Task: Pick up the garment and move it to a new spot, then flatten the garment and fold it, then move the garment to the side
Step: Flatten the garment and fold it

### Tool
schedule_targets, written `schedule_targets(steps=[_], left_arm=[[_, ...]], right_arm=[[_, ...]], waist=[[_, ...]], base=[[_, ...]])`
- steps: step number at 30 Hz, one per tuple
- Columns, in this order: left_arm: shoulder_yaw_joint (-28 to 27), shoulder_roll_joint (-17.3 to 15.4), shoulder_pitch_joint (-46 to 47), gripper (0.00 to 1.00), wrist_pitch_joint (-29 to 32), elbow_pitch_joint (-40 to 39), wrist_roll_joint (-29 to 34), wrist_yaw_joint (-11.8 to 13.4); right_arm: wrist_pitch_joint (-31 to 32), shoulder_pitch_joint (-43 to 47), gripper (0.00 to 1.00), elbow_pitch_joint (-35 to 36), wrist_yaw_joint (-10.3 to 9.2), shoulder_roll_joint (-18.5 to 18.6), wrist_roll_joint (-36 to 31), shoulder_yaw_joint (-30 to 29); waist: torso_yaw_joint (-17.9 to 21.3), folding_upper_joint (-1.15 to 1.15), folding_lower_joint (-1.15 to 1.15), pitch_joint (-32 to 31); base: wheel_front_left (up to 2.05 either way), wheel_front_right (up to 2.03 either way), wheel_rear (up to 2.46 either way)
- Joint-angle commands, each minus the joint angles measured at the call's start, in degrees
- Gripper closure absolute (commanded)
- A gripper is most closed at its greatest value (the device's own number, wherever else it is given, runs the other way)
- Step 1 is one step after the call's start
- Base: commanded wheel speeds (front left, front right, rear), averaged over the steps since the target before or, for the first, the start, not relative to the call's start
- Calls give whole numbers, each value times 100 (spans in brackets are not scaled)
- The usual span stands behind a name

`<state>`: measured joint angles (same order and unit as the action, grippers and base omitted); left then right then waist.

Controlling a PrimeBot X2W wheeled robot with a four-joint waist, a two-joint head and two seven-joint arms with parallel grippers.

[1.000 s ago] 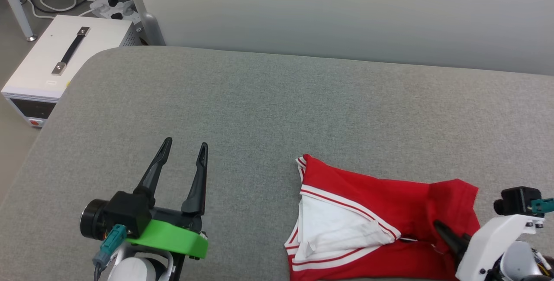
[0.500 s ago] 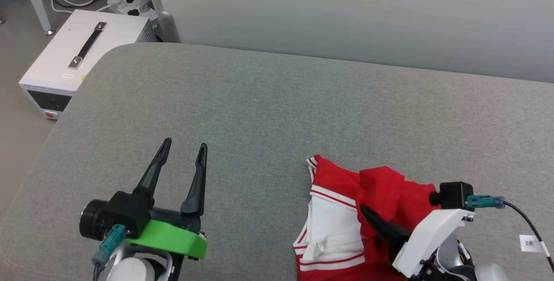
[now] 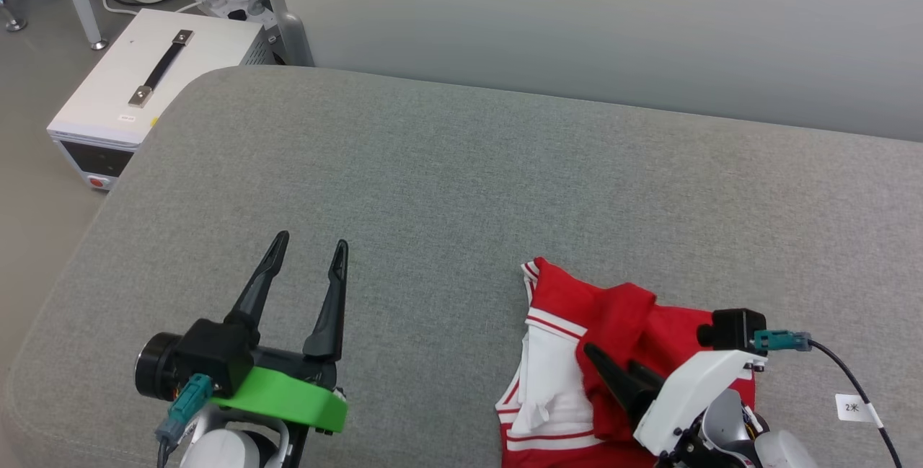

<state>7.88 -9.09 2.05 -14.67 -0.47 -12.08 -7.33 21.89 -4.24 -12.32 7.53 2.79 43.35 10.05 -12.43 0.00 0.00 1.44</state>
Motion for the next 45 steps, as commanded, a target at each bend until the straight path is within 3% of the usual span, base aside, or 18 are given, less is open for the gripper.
schedule_targets(steps=[1, 11, 18, 22, 26, 30, 38, 42, 45], left_arm=[[5, -40, -53, 0, -33, 19, -25, -15], [-4, -62, -104, 0, -33, 71, -19, -15], [-4, -67, -145, 0, -33, 69, -16, -15], [-11, -61, -158, 0, -33, 59, -14, -15], [13, -42, -166, 0, -33, 37, -27, -15], [31, -3, -144, 0, -33, 27, -74, -15], [87, 56, -94, 0, -33, 6, -150, -15], [103, 90, -87, 0, -33, -3, -208, -15], [117, 103, -96, 0, -33, -20, -218, -15]], right_arm=[[-54, -109, 0, -50, -4, 10, 7, 93], [14, -165, 0, 126, -4, 10, 515, 987], [45, -267, 0, 261, -4, 10, 492, 998], [11, -488, 0, 430, -4, 10, 9, 719], [-48, -790, 0, 755, -4, 136, -938, 439], [-407, -1024, 0, 1073, -4, 693, -1782, 336], [-1460, -903, 0, 1360, -4, 1628, -2671, -118], [-1999, -555, 0, 1477, -4, 1719, -2938, -510], [-2354, -225, 0, 1586, -4, 1547, -3028, -900]], waist=[[1, 0, 0, -8], [45, 0, 0, -161], [83, 0, 0, -228], [140, 0, 0, -246], [243, 0, 0, -234], [364, 0, 0, -184], [582, 0, 0, -41], [662, 0, 0, 12], [700, 0, 0, 39]], base=[[0, 0, 0], [0, 0, 0], [0, 0, 0], [0, 0, 0], [0, 0, 0], [0, 0, 0], [0, 0, 0], [0, 0, 0], [0, 0, 0]])
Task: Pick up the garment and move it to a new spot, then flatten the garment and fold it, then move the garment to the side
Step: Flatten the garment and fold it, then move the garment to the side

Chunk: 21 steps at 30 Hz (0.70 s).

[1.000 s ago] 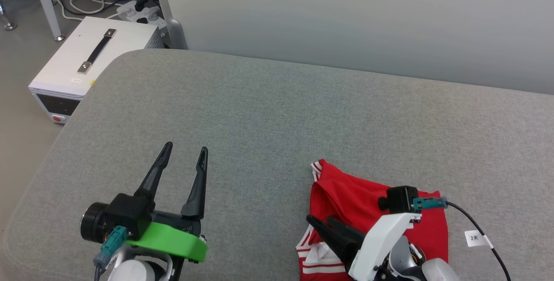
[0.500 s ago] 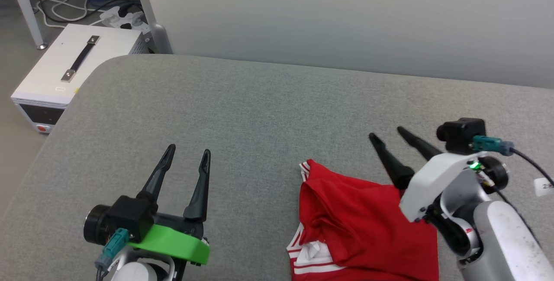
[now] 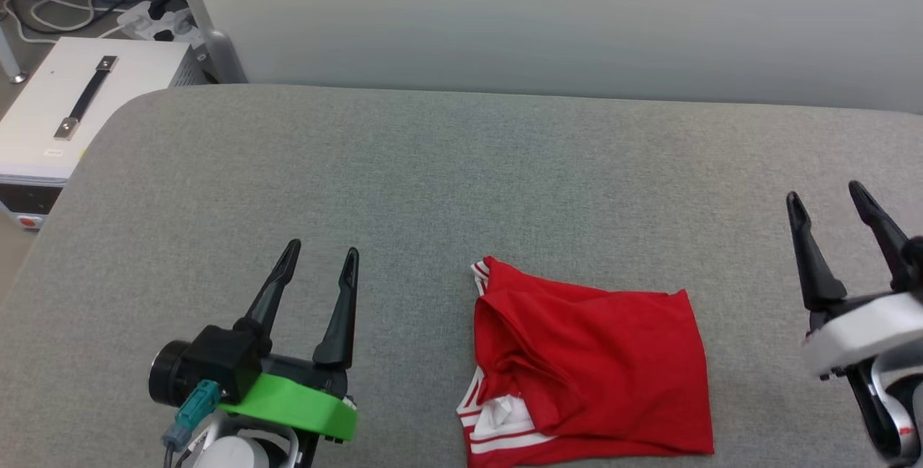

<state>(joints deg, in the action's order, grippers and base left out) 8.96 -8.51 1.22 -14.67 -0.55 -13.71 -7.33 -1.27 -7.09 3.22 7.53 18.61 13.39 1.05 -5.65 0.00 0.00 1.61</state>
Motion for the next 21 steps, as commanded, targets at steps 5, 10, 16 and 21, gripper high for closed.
schedule_targets(steps=[5, 10, 16, 21], left_arm=[[45, 56, -69, 0, -33, -17, -81, -15], [80, 66, -134, 0, -33, -15, -93, -15], [70, 85, -160, 0, -33, 21, -101, -15], [97, 84, -131, 0, -33, 20, -89, -15]], right_arm=[[-524, 651, 0, 270, -4, -490, -228, -469], [-901, 1016, 0, 339, -4, -1005, -252, -763], [-1062, 1162, 0, 207, -4, -1239, -362, -745], [-1094, 1174, 0, 107, -4, -1273, -402, -692]], waist=[[77, 0, 0, 45], [92, 0, 0, 59], [93, 0, 0, 37], [74, 0, 0, 28]], base=[[0, 0, 0], [0, 0, 0], [0, 0, 0], [0, 0, 0]])
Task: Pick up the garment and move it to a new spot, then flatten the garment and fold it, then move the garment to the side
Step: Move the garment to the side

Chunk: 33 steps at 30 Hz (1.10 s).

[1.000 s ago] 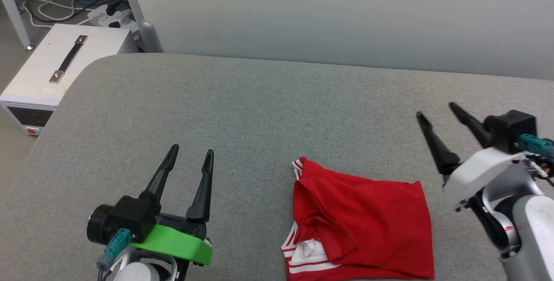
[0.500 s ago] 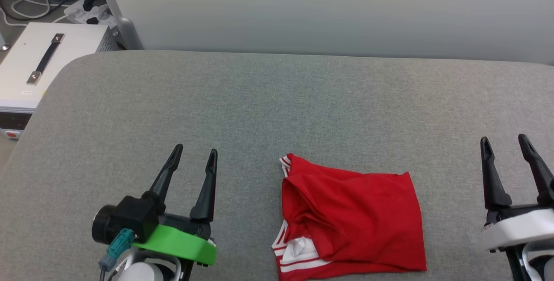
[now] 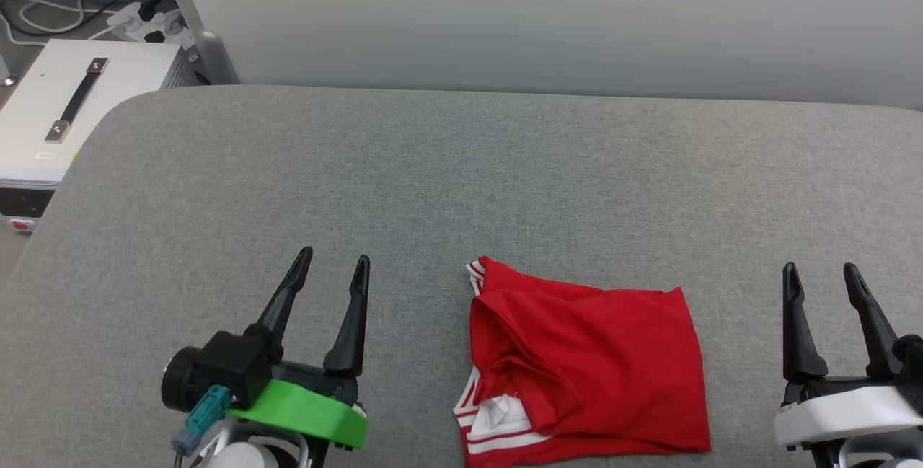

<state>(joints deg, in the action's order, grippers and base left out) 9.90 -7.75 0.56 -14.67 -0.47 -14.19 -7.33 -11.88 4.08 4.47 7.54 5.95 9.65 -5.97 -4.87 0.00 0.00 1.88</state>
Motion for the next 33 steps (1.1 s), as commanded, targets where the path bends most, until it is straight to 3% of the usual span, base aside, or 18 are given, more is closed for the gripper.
schedule_targets(steps=[1, 18, 22, 27, 33], left_arm=[[5, 8, -61, 0, -33, 9, -38, -15], [65, 16, -15, 0, -33, 29, -4, -15], [86, -1, 9, 0, -33, 33, -11, -15], [112, -2, 53, 0, -33, 32, -18, -15], [184, 7, 122, 0, -33, 34, -22, -15]], right_arm=[[-33, 53, 0, -25, -5, -12, -31, 13], [340, 28, 0, -25, -5, 91, 74, 144], [1398, -27, 0, -11, -5, 274, 329, 338], [3390, -140, 0, 134, -5, 531, 763, 563], [5499, -373, 0, 341, -5, 538, 1143, 544]], waist=[[-9, 0, 0, 3], [-57, 0, 0, 47], [-83, 0, 0, 65], [-142, 0, 0, 135], [-262, 0, 0, 265]], base=[[0, 0, 0], [0, 0, 0], [0, 0, 0], [0, 0, 0], [0, 0, 0]])
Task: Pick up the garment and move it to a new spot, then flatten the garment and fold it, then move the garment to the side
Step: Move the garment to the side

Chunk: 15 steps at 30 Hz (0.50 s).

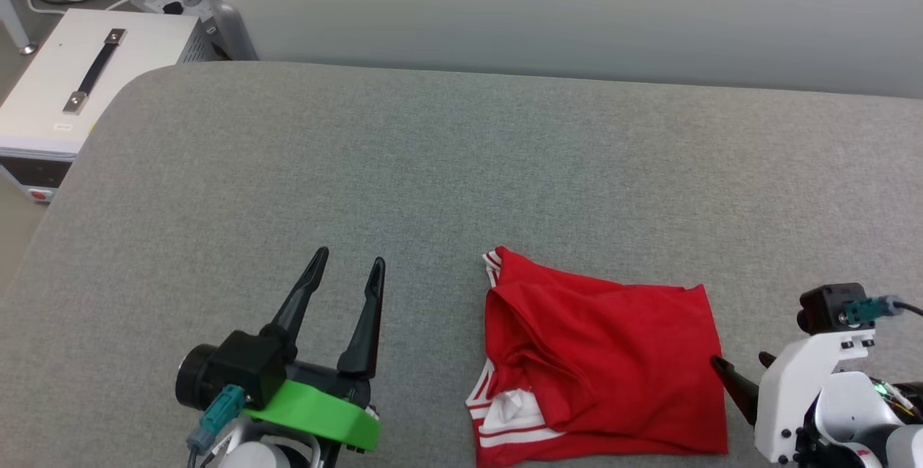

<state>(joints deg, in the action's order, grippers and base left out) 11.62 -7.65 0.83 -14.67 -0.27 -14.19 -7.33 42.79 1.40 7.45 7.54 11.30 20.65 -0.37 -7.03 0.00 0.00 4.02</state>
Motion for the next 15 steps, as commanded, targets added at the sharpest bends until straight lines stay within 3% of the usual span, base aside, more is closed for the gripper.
schedule_targets(steps=[1, 7, 15], left_arm=[[24, -1, 111, 0, -33, 14, -22, -15], [49, 8, 240, 0, -33, 5, -31, -15], [52, 52, 408, 0, -33, -4, -29, -15]], right_arm=[[256, -144, 0, 61, -5, -5, 42, -34], [1296, -465, 0, -36, -5, -136, -91, -175], [1406, -766, 0, -540, -5, -366, -282, -221]], waist=[[-73, 0, 0, 80], [-254, 0, 0, 302], [-474, 0, 0, 598]], base=[[0, 0, 0], [0, 0, 0], [0, 0, 0]])
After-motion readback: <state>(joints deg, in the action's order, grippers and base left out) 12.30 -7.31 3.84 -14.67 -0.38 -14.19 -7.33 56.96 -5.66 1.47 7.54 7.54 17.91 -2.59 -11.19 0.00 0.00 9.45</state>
